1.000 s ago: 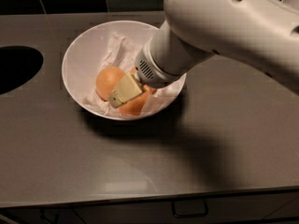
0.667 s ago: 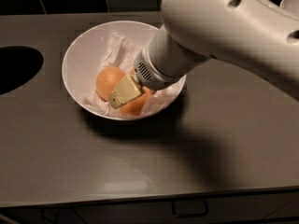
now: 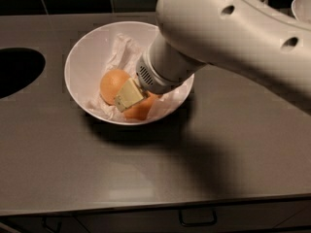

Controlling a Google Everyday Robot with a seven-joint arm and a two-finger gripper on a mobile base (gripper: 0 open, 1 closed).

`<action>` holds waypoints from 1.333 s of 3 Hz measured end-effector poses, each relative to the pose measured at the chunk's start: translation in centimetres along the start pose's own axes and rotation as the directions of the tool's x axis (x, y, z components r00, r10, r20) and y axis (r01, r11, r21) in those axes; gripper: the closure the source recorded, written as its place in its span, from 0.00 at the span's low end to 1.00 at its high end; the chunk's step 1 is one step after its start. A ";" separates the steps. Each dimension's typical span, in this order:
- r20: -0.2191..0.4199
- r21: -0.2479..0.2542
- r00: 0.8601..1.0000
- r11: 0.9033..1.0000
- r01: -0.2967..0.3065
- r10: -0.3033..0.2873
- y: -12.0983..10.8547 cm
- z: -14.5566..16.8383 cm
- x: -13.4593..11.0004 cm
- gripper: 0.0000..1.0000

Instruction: Pick orange from white bowl

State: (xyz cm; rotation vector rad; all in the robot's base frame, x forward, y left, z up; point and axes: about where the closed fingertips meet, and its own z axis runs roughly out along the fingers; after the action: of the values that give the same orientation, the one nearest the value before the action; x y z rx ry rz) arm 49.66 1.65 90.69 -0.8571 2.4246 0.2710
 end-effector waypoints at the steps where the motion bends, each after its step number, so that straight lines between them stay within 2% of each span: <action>1: -0.002 0.000 1.000 1.000 -0.002 0.002 -0.1 0.3 0.0 0.29; 4: -0.030 -0.027 0.999 1.000 -0.012 0.011 -0.5 3.1 0.4 0.28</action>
Offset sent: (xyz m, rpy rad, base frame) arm 0.0103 -0.0020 -0.0138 0.0014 0.0176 -0.0091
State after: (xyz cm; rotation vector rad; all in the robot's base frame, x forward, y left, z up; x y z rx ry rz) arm 51.05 2.19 87.90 -0.8655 2.4594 0.2982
